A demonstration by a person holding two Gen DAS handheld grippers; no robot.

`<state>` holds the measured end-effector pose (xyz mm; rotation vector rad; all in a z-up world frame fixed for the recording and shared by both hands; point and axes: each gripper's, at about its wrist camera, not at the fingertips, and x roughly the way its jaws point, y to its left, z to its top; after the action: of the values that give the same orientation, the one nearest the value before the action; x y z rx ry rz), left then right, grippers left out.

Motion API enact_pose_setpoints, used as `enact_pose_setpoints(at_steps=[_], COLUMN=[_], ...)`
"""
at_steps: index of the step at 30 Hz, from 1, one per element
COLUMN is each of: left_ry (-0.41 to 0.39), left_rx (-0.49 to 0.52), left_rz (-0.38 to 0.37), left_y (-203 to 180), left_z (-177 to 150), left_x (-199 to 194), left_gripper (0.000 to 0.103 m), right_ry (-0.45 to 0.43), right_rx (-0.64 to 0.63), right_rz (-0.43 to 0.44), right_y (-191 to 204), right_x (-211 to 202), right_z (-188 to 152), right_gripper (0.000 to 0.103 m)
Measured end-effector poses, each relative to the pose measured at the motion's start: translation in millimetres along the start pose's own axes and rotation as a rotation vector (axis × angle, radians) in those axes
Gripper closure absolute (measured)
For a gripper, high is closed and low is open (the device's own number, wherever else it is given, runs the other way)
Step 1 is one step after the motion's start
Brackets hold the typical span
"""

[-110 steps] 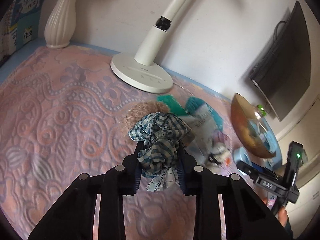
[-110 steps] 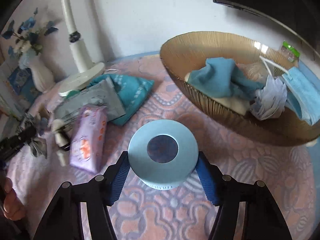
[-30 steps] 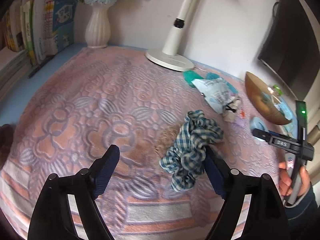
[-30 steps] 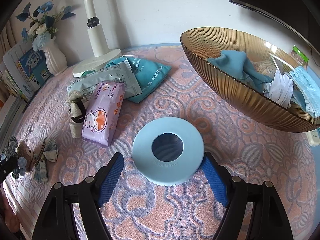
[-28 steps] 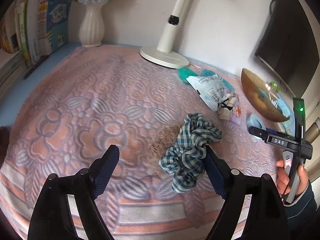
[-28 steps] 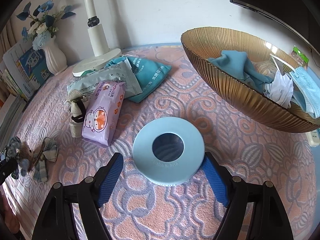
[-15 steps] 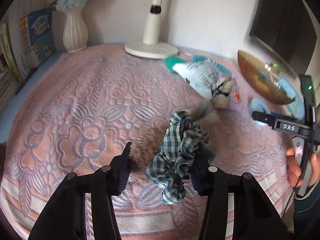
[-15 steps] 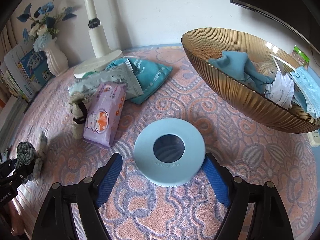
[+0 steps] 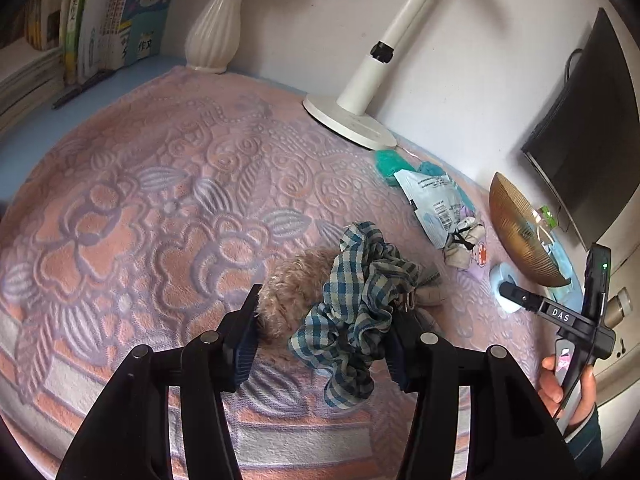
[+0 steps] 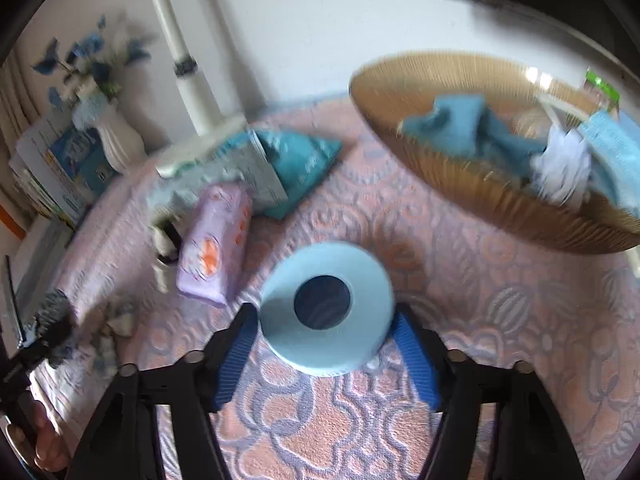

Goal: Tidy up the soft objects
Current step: 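Carry the scrunchie, plush toy and tape roll into the amber bowl and release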

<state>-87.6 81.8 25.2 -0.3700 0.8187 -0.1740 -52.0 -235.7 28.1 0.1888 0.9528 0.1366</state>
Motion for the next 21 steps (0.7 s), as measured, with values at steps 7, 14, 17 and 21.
enact_pose_setpoints(at_steps=[7, 14, 17, 21], left_ry=[0.01, 0.035, 0.033, 0.001], left_rx=[-0.006, 0.046, 0.141, 0.283], left_rz=[0.002, -0.092, -0.153, -0.226], left_y=[2.0, -15.0, -51.3, -125.3], left_z=[-0.5, 1.8, 12.6, 46.5], left_x=[2.3, -3.7, -11.2, -12.1], left_gripper=[0.053, 0.053, 0.053, 0.053], right_ry=[0.005, -0.01, -0.122, -0.25], right_rx=[-0.086, -0.13, -0.111, 0.015], right_rz=[-0.13, 0.026, 0.001, -0.024], right_y=[20.7, 20.7, -5.1, -54.3], right_x=[9.0, -35.7, -86.2, -145.2], right_z=[3.9, -16.3, 6.6, 48.7], right_gripper=[0.038, 0.039, 0.038, 0.038])
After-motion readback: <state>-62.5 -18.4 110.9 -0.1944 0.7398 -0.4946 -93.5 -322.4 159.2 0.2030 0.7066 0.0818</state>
